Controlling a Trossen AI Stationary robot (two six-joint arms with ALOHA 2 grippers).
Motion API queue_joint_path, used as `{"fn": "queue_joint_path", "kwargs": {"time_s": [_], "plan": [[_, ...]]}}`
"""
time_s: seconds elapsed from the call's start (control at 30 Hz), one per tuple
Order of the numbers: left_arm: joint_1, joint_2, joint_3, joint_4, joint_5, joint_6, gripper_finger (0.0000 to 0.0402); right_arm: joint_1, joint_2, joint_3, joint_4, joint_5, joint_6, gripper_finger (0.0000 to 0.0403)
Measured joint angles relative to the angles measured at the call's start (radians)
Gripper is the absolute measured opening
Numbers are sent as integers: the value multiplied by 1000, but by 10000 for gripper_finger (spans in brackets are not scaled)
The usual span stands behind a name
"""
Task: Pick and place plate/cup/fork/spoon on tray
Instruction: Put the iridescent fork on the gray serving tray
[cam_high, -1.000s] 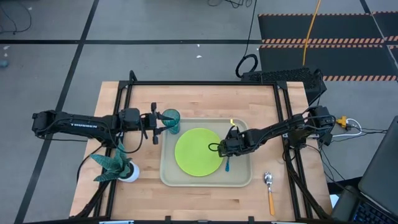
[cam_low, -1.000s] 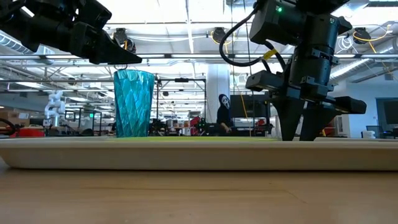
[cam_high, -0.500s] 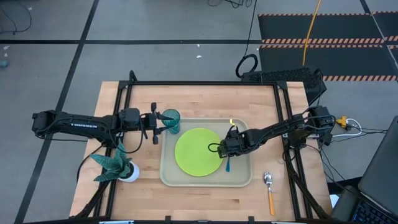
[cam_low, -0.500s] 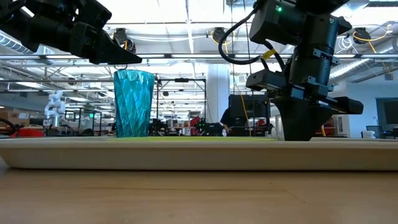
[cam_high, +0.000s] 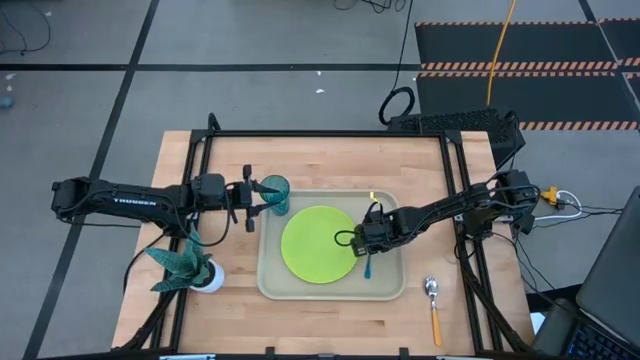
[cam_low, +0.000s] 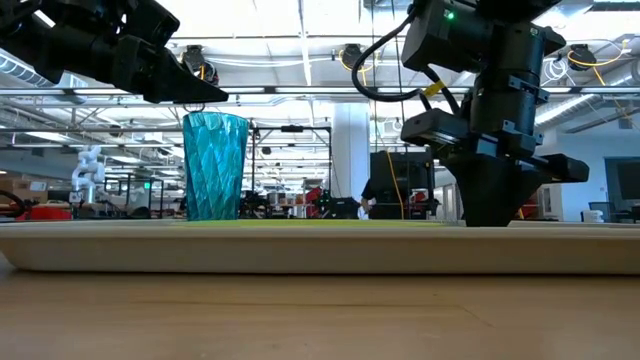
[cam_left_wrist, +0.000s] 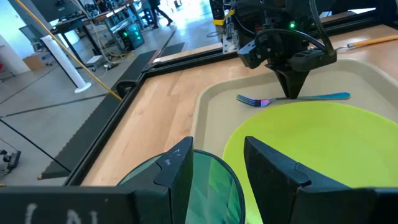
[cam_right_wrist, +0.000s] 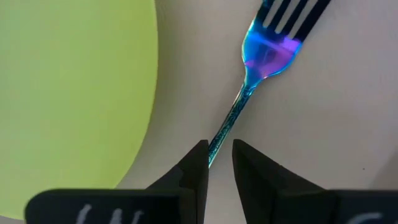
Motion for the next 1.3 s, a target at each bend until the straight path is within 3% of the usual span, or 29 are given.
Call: {"fn": "queue_joint_path", "kwargs": {"time_s": [0.6,0.97,1.3], "plan": [[0,0,0,0,0,0,147,0,0,0,-4,24,-146,62],[0,0,0,0,0,0,147,0,0,0,-3,26,-235,30],[0,0,0,0,0,0,147,0,0,1,-15,26,-297,27]]}}
